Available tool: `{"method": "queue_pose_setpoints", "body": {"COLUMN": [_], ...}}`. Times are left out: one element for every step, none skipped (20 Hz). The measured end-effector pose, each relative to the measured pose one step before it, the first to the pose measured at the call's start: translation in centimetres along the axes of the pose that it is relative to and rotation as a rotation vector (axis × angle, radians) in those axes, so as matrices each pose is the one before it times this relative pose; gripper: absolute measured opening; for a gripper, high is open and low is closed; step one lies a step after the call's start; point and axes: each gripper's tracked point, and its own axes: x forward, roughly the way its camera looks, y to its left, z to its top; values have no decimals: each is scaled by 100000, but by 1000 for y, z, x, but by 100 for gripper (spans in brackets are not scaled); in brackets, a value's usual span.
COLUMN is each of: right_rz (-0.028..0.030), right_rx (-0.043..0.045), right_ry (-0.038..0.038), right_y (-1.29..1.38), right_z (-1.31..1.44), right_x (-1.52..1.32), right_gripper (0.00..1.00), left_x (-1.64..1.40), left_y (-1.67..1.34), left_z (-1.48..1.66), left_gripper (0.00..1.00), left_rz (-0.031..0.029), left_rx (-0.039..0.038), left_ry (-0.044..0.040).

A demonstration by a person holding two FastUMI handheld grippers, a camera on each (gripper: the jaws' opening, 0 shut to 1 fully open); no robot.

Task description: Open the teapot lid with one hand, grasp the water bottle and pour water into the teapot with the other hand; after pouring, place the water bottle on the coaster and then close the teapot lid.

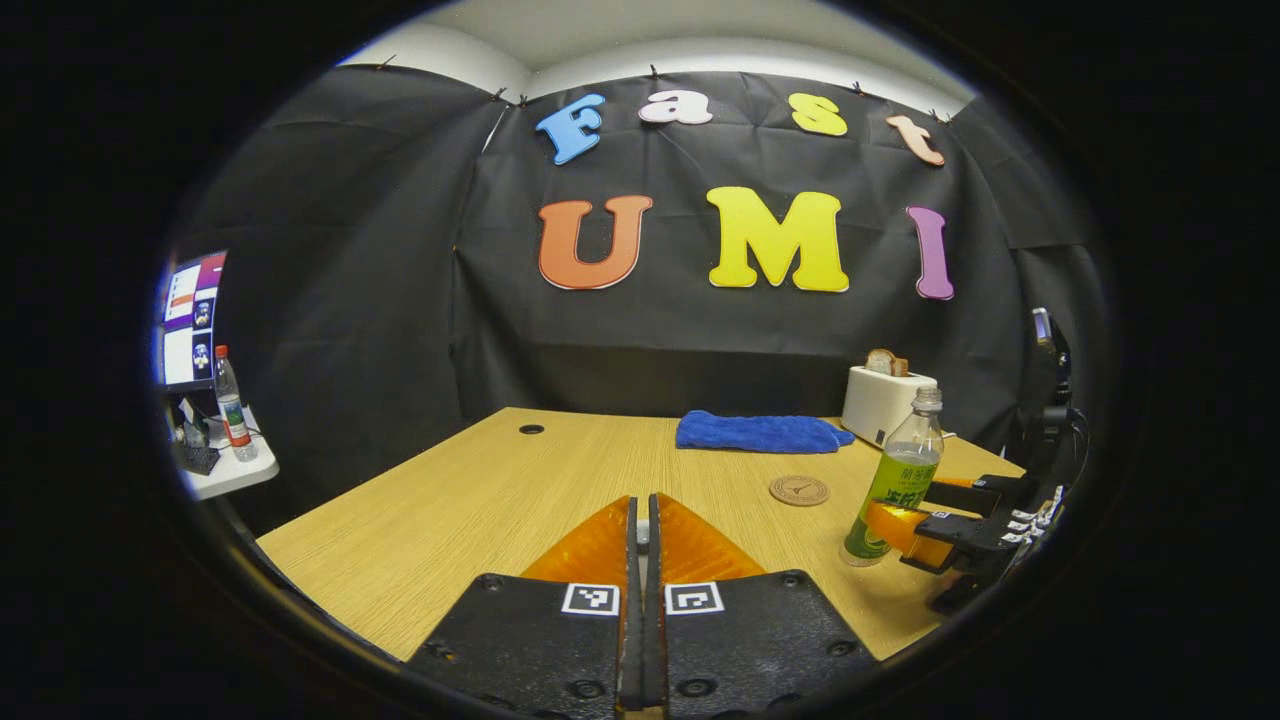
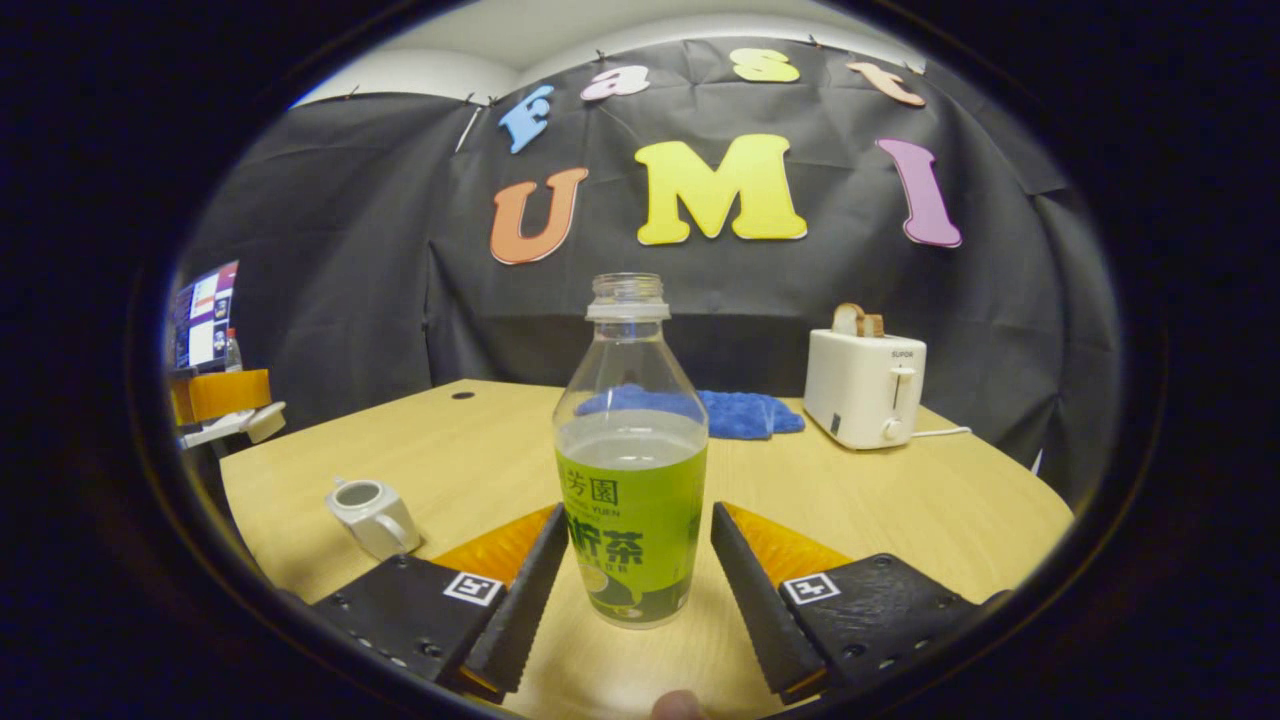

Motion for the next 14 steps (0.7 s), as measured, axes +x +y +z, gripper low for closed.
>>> {"method": "queue_pose_setpoints", "body": {"right_rz": [-112, -357, -288, 0, 142, 12, 404, 706, 793, 1069, 88, 433, -138, 443], "right_rx": [-116, -168, -174, -196, -1082, -2309, -2370, -2657, -3405, -4740, -4375, -4701, -4066, -3911], "right_ry": [338, 417, 361, -16, 346, 128, 108, -334, -489, -585, -1406, -1577, -1589, -675], "right_y": [159, -43, 51, 24, 266, 129, 153, 240, 289, 230, 0, 129, 16, 109], "right_z": [-136, -6, -40, 97, -85, 252, 84, 379, 526, 619, 634, 753, 642, 469], "right_x": [255, 288, -128, 280, -341, -142, -19, 15, -86, 142, -173, -16, 189, 214], "right_gripper": [86, 78, 76, 76, 75, 74, 73, 74, 74, 73, 73, 72, 73, 72], "left_x": [-23, -59, 58, 59, -44, -161, -148, -119, -124, 182, 7, -43, -146, -66], "left_y": [119, 182, 232, 28, 56, 36, 11, -100, 30, 186, 237, 200, 93, 151], "left_z": [46, -158, 8, -63, 101, 53, 199, 268, 50, 26, -86, 144, 140, 147], "left_gripper": [3, 3, 3, 3, 3, 3, 2, 3, 3, 3, 3, 3, 3, 2], "left_rz": [-146, 176, 288, 3, 33, -8, -131, -429, -201, 141, 192, 397, -31, -6], "left_rx": [-354, -219, -109, -142, -143, -41, 32, 8, 26, 108, 244, 238, 459, 499], "left_ry": [-5, 169, 156, 41, -95, 80, -885, -726, -288, -29, 309, -220, -468, -654]}}
